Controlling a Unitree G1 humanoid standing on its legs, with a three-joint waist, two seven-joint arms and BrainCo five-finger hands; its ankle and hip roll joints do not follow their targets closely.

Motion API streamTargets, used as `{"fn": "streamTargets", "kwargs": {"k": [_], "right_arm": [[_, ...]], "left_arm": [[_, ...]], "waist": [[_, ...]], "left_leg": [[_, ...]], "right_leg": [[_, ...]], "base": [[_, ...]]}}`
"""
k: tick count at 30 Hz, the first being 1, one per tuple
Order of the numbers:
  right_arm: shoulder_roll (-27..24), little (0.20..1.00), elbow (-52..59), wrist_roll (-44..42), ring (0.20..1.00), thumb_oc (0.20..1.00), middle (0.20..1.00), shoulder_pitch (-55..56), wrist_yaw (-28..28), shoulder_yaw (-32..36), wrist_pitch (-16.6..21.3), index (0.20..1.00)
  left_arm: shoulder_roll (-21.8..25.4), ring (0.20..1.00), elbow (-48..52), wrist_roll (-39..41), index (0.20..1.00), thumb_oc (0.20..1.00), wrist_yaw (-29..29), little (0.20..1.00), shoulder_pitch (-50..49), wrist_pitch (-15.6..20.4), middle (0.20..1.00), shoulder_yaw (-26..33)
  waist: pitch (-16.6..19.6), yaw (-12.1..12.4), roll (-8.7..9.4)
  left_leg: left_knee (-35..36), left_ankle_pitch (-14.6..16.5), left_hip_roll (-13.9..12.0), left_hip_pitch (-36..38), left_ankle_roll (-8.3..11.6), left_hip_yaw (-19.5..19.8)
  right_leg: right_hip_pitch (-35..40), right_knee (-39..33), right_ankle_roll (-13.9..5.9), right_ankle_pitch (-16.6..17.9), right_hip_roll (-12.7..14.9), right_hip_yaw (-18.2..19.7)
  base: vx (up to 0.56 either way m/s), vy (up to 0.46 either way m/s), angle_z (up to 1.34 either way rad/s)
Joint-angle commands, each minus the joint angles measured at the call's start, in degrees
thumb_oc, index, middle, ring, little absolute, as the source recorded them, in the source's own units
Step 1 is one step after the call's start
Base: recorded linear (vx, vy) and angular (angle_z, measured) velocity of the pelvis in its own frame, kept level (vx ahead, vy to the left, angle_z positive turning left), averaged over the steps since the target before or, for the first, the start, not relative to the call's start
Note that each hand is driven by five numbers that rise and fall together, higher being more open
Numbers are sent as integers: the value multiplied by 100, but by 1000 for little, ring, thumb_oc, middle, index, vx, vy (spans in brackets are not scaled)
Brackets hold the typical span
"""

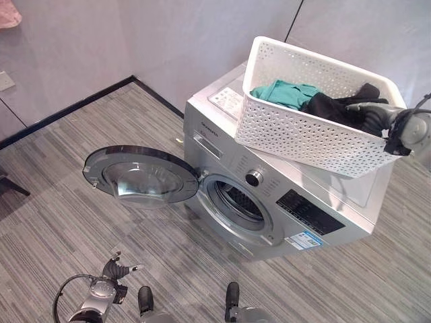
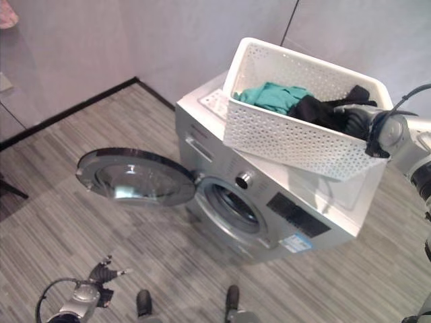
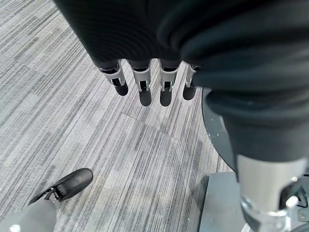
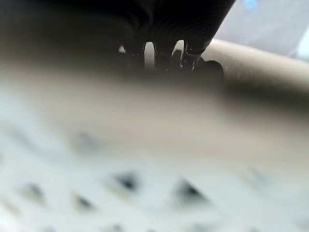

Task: Grab the laundry basket,head to the washer,open it,put in the laundry and shut it.

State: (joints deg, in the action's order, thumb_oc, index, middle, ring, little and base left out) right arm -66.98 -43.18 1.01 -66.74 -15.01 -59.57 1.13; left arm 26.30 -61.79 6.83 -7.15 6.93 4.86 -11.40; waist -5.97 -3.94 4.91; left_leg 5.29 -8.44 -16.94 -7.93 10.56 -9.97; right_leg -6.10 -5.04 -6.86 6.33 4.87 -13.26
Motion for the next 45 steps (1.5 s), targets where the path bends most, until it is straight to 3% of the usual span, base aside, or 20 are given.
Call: {"fn": "streamTargets", "kwargs": {"k": [1, 12, 23, 26, 27, 29, 30, 32, 33, 37, 45], "right_arm": [[-262, 1000, -217, 151, 1000, 1000, 1000, -435, 29, -68, -63, 1000], [109, 1000, -1430, 146, 1000, 1000, 1000, 359, -294, 379, -216, 1000], [79, 1000, -1372, 53, 1000, 1000, 1000, 431, -482, 319, -221, 1000], [-190, 1000, -684, -225, 1000, 1000, 1000, 415, -757, -2, -112, 1000], [-328, 511, -175, -518, 511, 511, 511, 211, -955, -341, -47, 511], [-329, 511, -174, -522, 511, 511, 511, 189, -957, -364, -50, 511], [-420, 200, 156, -665, 200, 200, 200, 91, -1127, -600, -24, 200], [-424, 200, 158, -673, 200, 200, 200, 53, -1130, -639, -30, 200], [-664, 200, 771, -1086, 200, 200, 200, -161, -1538, -1135, -62, 200], [-750, 200, 972, -1320, 200, 200, 200, -327, -1632, -1379, -82, 200], [-750, 200, 971, -1321, 200, 200, 200, -337, -1633, -1389, -82, 200]], "left_arm": [[337, 1000, -56, 161, 1000, 1000, -6, 1000, 617, 121, 1000, -51], [360, 1000, 331, 366, 1000, 1000, 114, 1000, 494, 218, 1000, -172], [351, 1000, 344, 400, 1000, 1000, 186, 1000, 331, 242, 1000, -159], [310, 1000, 317, 380, 1000, 1000, 231, 1000, 44, 252, 1000, -66], [291, 1000, 213, 365, 1000, 1000, 266, 1000, -50, 254, 1000, 35], [282, 1000, 213, 364, 1000, 1000, 266, 1000, -51, 254, 1000, 41], [275, 1000, 144, 320, 1000, 1000, 270, 1000, -97, 255, 1000, 63], [260, 1000, 143, 319, 1000, 1000, 269, 1000, -98, 256, 1000, 71], [274, 1000, 179, 241, 1000, 1000, 341, 1000, -142, 255, 1000, 63], [239, 1000, 224, 214, 1000, 1000, 352, 1000, -136, 261, 1000, 72], [236, 1000, 224, 214, 1000, 1000, 352, 1000, -136, 261, 1000, 74]], "waist": [[-466, 121, 232], [-782, 340, 89], [-813, 403, 89], [-809, 465, 114], [-789, 494, 133], [-790, 487, 125], [-776, 510, 161], [-778, 502, 147], [-730, 530, 224], [-713, 518, 225], [-713, 516, 222]], "left_leg": [[-30, 184, -307, 505, 139, -38], [-32, -20, -305, 59, 161, 192], [-37, -71, -324, -26, 178, 245], [-33, -162, -363, -95, 224, 282], [-30, -190, -395, -107, 253, 284], [-30, -190, -396, -108, 254, 286], [-30, -193, -409, -93, 268, 281], [-30, -193, -411, -92, 268, 281], [-30, -190, -446, -45, 292, 276], [-30, -182, -457, -15, 300, 265], [-30, -182, -457, -15, 300, 265]], "right_leg": [[-188, 387, -156, -574, 296, 75], [-454, 406, -126, -566, 280, -45], [-491, 392, -112, -572, 257, -69], [-505, 361, -107, -591, 227, -114], [-503, 340, -105, -608, 192, -148], [-503, 340, -104, -608, 191, -149], [-488, 333, -103, -608, 177, -153], [-487, 333, -102, -608, 176, -153], [-420, 313, -98, -635, 152, -171], [-384, 299, -98, -638, 146, -183], [-384, 299, -98, -638, 146, -183]], "base": [[0, 0, 0], [-19, -20, 3], [7, -14, 8], [59, -57, 0], [65, -69, 1], [0, 0, 0], [0, 0, 0], [20, -11, 1], [40, -23, 2], [10, -6, 0], [0, 0, 0]]}}
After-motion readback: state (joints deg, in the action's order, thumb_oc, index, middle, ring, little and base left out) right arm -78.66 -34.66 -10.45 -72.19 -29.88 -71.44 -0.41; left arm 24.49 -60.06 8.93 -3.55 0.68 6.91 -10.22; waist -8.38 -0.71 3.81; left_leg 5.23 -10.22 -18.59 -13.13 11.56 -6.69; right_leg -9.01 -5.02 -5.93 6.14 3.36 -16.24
